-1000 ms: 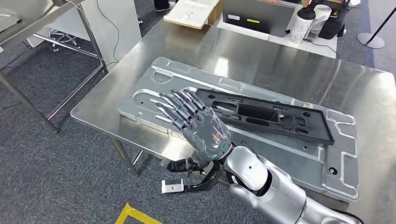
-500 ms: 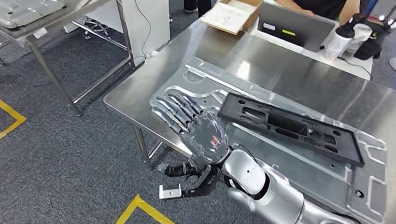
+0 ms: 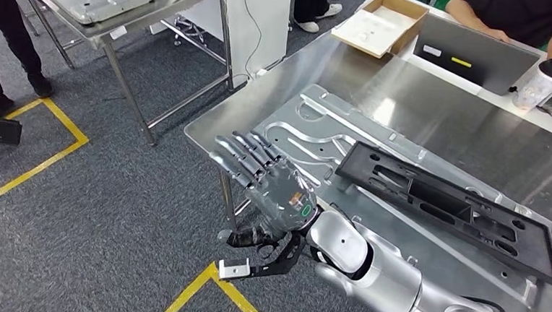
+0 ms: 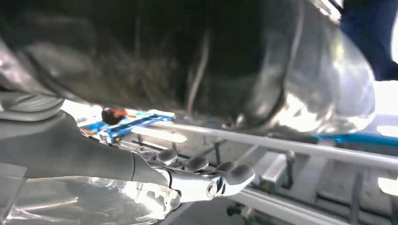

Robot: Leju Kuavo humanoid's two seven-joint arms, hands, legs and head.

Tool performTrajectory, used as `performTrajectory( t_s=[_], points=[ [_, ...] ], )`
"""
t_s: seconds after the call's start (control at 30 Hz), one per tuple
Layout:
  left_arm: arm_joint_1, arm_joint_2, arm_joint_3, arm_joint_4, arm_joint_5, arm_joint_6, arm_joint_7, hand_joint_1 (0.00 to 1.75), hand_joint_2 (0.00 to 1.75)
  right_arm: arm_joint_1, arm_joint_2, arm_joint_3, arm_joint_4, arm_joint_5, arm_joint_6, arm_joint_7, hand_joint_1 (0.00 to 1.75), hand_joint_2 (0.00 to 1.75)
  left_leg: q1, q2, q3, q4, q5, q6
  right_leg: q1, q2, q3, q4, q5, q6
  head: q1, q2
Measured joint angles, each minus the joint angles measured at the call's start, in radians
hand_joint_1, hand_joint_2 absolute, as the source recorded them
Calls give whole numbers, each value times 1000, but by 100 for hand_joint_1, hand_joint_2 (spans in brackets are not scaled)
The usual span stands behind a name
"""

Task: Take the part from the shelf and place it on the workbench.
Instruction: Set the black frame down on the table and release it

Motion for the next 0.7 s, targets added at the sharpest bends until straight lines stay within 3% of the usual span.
performTrajectory(
  t_s=[0.03,0.07,0.13,0.17,0.23,0.3,0.33,0.4,0.43,0.5,0.57,0.6,0.63,0.67,0.7],
  points=[
    [-1,1,0,0,0,0,0,0,0,-2,3,2,2,1,0,0,0,0,0,31,-29,58,-30,-3,2,-16,2,-2,-1,-4,-1,0],
    [-2,1,0,0,0,0,0,0,0,-2,4,5,3,2,-1,0,0,0,2,46,-64,125,-61,-7,4,-32,3,-2,-2,-6,-1,0],
    [-2,2,0,0,0,0,-1,0,0,-2,6,10,8,2,0,0,0,0,6,58,-105,205,-82,-13,6,-63,2,0,-4,-6,-1,0],
    [-1,3,0,0,0,0,-1,0,0,-2,7,11,9,2,0,0,0,0,8,62,-98,192,-65,-15,5,-78,3,1,-7,-4,-1,0],
    [0,6,0,0,0,0,0,0,0,-4,9,12,10,2,0,0,0,0,9,92,-30,65,-3,-16,5,-105,5,7,-14,2,-1,0],
    [-1,8,0,1,0,0,0,0,0,-7,10,12,10,2,0,0,0,0,4,127,27,-42,30,-7,9,-125,8,13,-21,13,-1,0],
    [0,8,0,1,0,0,-1,0,0,-8,11,12,10,2,0,0,0,0,0,133,35,-61,31,-1,11,-134,9,13,-23,19,0,0],
    [1,9,0,1,0,0,0,0,0,-11,13,12,10,2,0,0,0,0,-4,112,33,-64,34,13,12,-151,15,9,-24,31,0,0],
    [2,10,0,1,0,0,0,0,0,-12,14,12,10,2,0,0,0,0,-3,100,34,-68,37,19,10,-147,17,11,-29,37,0,0],
    [2,10,0,2,0,0,0,0,0,-14,16,12,10,2,-1,0,0,0,1,79,38,-77,43,32,4,-95,0,59,-66,45,0,0],
    [1,10,0,2,0,0,-1,0,0,-13,16,12,12,3,-1,1,0,0,1,58,38,-79,47,39,1,-37,-60,184,-132,46,0,0],
    [0,10,0,2,0,0,-1,0,0,-11,16,12,13,3,0,1,0,0,-1,45,37,-79,47,40,2,-27,-94,248,-155,45,0,0],
    [0,10,0,2,1,0,-1,0,0,-10,16,12,15,4,1,1,0,0,-3,31,37,-78,47,41,2,-24,-117,288,-160,44,0,0],
    [0,11,0,3,1,1,-1,0,0,-9,16,12,17,4,3,1,0,0,-5,16,37,-76,47,41,2,-22,-123,289,-143,41,0,0],
    [0,11,0,3,2,1,-2,0,0,-9,16,12,17,4,5,2,0,0,-6,0,37,-74,47,41,2,-17,-109,250,-109,38,0,0]
  ],
)
